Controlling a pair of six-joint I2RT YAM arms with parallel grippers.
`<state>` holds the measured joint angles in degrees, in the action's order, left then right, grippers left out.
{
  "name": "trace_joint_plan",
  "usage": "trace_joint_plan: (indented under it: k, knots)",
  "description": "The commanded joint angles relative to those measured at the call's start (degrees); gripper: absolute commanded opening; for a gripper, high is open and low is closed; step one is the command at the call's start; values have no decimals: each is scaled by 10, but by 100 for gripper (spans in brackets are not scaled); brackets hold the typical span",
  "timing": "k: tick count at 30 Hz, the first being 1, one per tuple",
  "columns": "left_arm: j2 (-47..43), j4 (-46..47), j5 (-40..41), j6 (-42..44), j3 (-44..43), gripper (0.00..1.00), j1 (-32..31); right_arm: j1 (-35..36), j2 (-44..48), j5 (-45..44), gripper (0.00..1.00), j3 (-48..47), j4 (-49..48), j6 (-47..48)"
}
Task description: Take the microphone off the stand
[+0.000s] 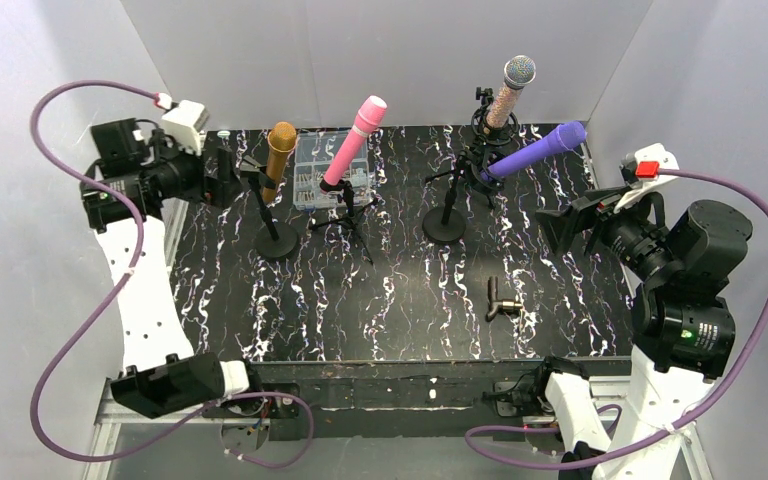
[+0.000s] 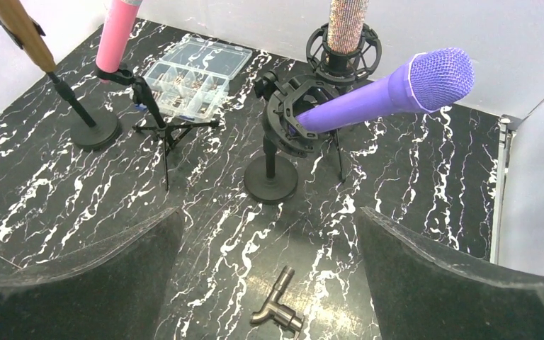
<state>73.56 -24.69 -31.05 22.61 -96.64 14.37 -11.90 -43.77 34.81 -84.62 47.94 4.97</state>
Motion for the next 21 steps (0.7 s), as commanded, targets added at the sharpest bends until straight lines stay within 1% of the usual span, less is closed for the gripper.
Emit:
trace_joint_plan:
  k: [1, 3, 5, 10, 13, 15, 19, 21]
  knots:
    - [21, 28, -198, 6, -17, 99, 79, -1, -6, 14, 100, 6, -11, 8]
    - [36, 43, -243, -6, -21, 99, 96, -1, -8, 18, 100, 7, -13, 6]
    - [54, 46, -270, -10, -35, 99, 102, -1, -12, 21, 100, 7, -15, 4]
    - [103, 51, -292, -30, -74, 99, 103, -1, -14, 27, 100, 11, -19, -1]
    - [129, 48, -296, -48, -83, 99, 103, -1, -14, 27, 100, 18, -23, -3]
    - [124, 48, -305, -23, -55, 99, 103, -1, -12, 27, 100, 25, -26, -3]
    - [88, 110, -313, 13, 59, 99, 103, -1, -9, 25, 100, 35, -26, 0]
    - [79, 135, -312, 23, 100, 99, 103, -1, -9, 24, 100, 38, -25, 1]
